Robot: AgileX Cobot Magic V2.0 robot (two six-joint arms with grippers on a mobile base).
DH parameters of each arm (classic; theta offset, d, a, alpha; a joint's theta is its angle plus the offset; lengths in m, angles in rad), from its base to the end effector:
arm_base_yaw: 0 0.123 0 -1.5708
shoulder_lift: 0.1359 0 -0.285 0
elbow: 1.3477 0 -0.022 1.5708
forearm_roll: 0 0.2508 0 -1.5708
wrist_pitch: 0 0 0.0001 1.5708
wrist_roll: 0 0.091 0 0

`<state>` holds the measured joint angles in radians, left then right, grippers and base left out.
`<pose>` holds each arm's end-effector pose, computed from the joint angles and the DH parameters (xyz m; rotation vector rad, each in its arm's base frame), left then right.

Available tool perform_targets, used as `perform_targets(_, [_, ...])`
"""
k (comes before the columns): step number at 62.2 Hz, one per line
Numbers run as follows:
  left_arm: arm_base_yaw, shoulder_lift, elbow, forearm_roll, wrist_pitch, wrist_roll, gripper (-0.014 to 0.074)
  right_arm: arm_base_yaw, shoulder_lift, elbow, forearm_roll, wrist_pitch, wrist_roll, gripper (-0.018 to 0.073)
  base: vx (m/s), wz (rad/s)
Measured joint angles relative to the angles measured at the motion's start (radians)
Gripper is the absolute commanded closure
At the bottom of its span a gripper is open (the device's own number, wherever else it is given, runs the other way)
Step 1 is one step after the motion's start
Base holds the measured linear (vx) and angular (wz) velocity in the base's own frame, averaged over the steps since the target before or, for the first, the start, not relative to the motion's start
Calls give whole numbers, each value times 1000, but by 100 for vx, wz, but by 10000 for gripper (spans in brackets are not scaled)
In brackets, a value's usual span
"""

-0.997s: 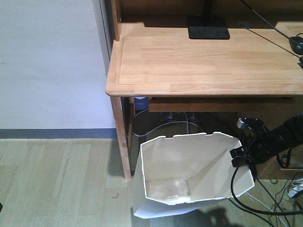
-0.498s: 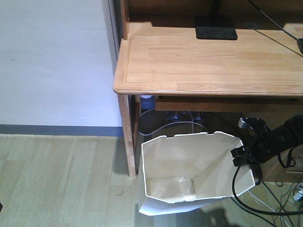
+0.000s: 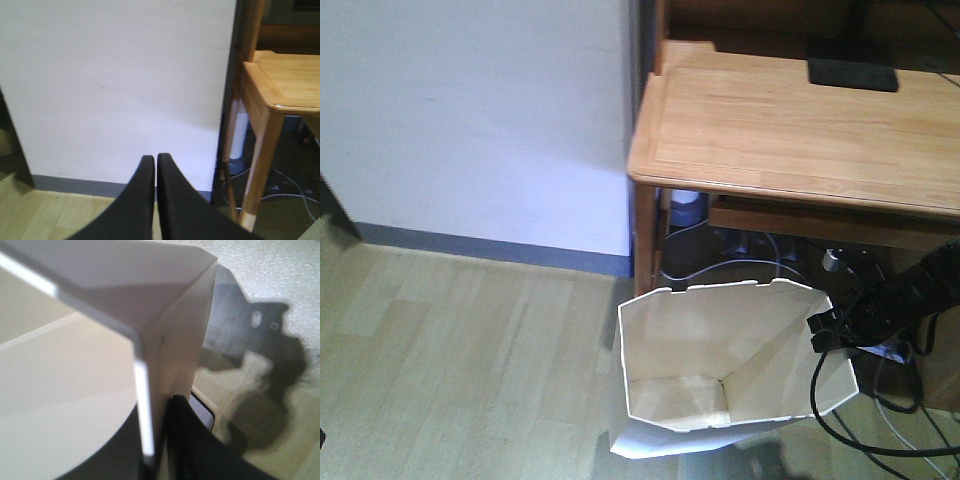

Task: Move trash bin to bedside with robot
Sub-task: 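Hold the bin in the right gripper while the base turns away from the desk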

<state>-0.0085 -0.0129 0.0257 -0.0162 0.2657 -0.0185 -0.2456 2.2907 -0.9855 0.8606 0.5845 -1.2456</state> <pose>0.0549 -0.0009 0.1811 -0.0195 1.7621 -0.0347 0.3177 -0.0403 -0.0004 -0.3233 2.9549 0.6383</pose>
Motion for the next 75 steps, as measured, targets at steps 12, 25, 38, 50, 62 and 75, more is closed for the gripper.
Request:
perform_targets(12, [0,0,0,0,0,0,602,0,0,0,0,-4,0,564,-8,44])
perform_targets(25, [0,0,0,0,0,0,602,0,0,0,0,-2,0,564,-8,50])
perform_targets(38, [0,0,0,0,0,0,602,3,0,0,3,5,0,564,-6,47])
perform_targets(50, [0,0,0,0,0,0,602,3,0,0,3,8,0,564,-2,39])
perform_targets(62, [0,0,0,0,0,0,602,3,0,0,3,8,0,564,3,32])
perform_targets(75, [0,0,0,0,0,0,602,3,0,0,3,4,0,564,8,31])
